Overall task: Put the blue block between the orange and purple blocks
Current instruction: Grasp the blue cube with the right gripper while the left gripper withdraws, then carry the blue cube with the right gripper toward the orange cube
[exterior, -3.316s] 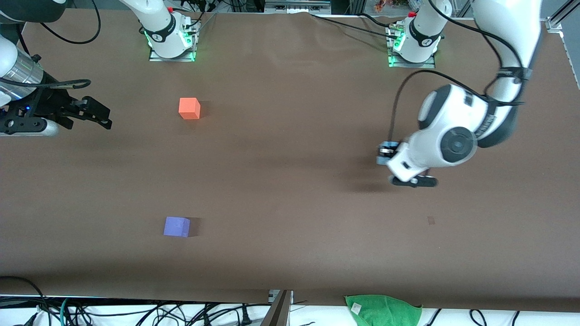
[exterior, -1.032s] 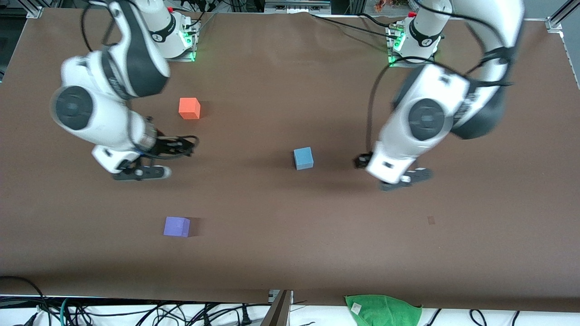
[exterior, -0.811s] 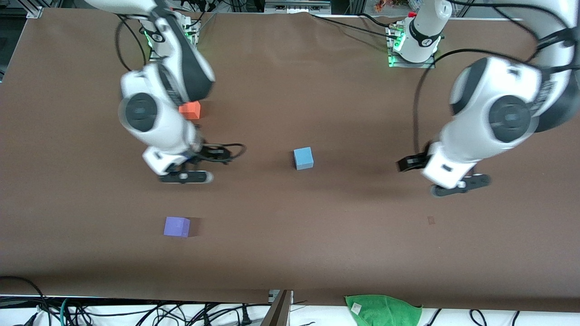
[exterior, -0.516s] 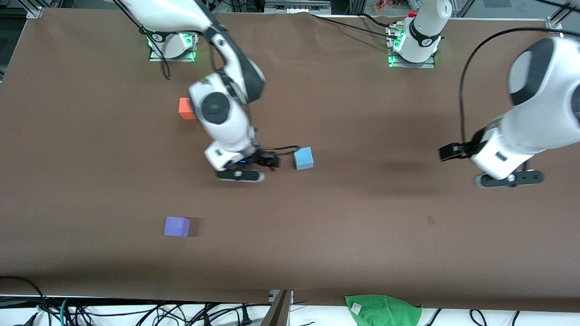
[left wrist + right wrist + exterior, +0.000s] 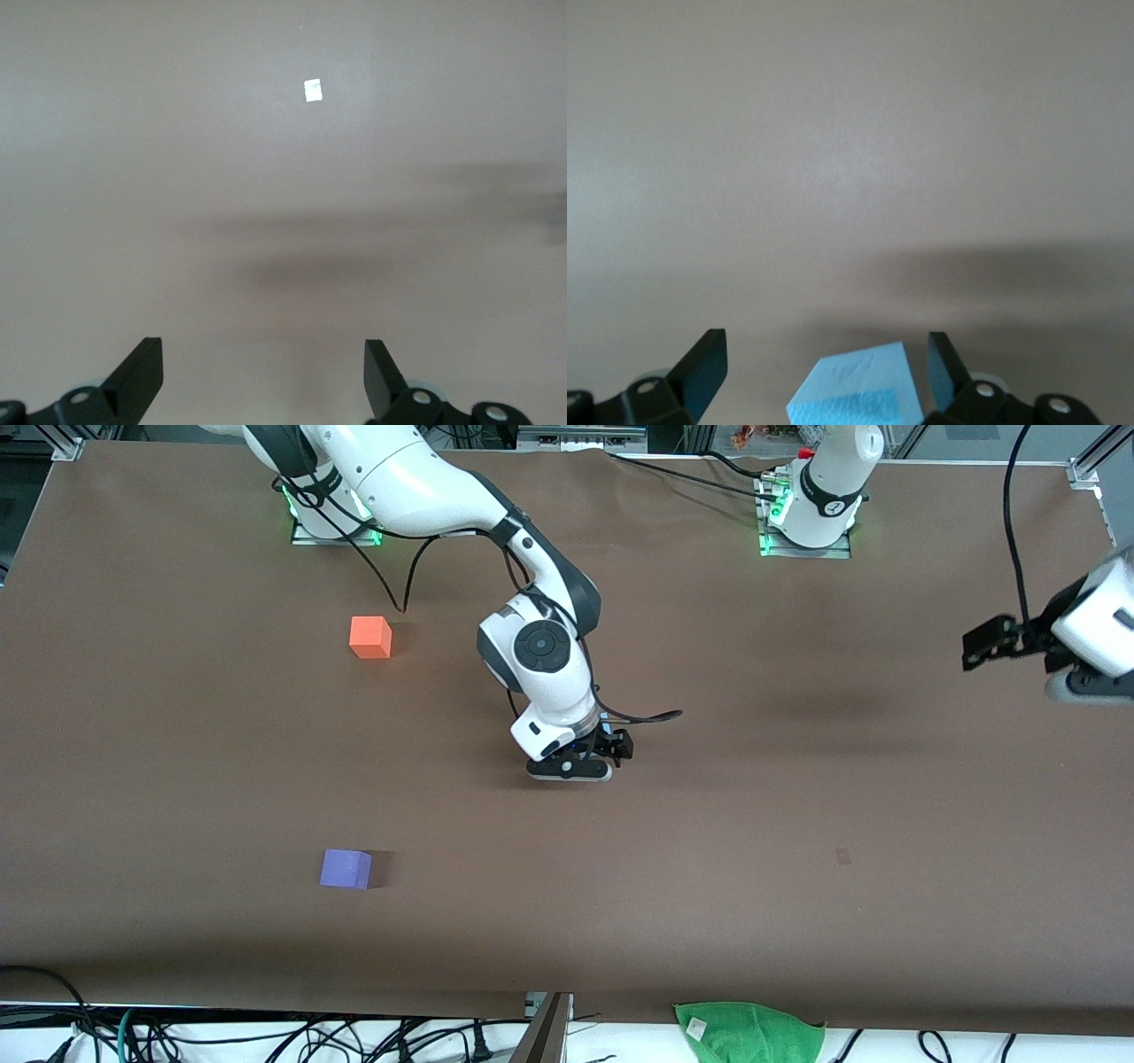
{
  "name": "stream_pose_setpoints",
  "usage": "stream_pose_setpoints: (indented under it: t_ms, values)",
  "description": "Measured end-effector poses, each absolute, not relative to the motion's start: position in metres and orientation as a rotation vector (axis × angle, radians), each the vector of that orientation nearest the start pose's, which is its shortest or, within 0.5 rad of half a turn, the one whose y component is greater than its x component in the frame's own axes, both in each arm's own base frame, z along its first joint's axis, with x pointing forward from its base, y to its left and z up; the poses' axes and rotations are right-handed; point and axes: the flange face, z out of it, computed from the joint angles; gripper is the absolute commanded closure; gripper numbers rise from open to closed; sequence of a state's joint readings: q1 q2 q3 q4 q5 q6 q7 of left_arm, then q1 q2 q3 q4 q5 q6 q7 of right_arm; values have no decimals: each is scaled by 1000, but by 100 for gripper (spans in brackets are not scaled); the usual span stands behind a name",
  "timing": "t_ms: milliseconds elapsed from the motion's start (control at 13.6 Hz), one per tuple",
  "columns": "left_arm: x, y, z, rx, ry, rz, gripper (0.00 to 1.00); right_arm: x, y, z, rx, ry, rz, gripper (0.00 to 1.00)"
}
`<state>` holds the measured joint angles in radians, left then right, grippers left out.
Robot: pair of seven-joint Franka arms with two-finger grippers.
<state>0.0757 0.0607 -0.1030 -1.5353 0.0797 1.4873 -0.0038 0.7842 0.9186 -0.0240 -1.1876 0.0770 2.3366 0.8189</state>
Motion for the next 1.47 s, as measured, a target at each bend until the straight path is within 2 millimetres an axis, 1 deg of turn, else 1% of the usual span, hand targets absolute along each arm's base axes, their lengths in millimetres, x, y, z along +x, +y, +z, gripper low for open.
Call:
stream_pose_setpoints:
  t_ms: [74,221,368,516,589,737,811,958,1032,1179,1253,1326,1400,1474]
  values:
    - [551,-7,603,-3057,36,167,0,555,552,245,-2956,110,-202,0]
    - [530,-14,602,-3050,55,166,0,536,563,229,-3007,52,-214,0]
    - [519,-19,600,-3078,60,139,0,524,564,211,-3044,28,-192,0]
    - [516,-22,598,-3123,55,146,0,521,559,200,-3066,29,-170,1]
    - [516,-24,597,-3130,57,144,0,520,557,196,-3074,30,-161,6]
    - [517,-25,596,-3132,59,138,0,519,555,193,-3085,31,-149,27]
    - [518,-24,596,-3132,59,137,0,519,555,193,-3086,32,-149,34]
    - [519,-24,595,-3132,59,138,0,519,554,193,-3087,32,-148,53]
    - [519,-24,595,-3132,58,138,0,519,554,193,-3088,32,-146,61]
    - [519,-24,595,-3132,58,137,0,521,553,193,-3091,26,-149,62]
    - [519,-24,595,-3132,58,137,0,526,547,194,-3101,13,-152,62]
    - [519,-24,595,-3132,58,137,0,537,535,197,-3121,-22,-143,62]
    - [519,-24,595,-3132,58,137,0,551,517,202,-3148,-59,-119,62]
    - [519,-24,595,-3132,58,137,0,569,494,211,-3172,-81,-93,62]
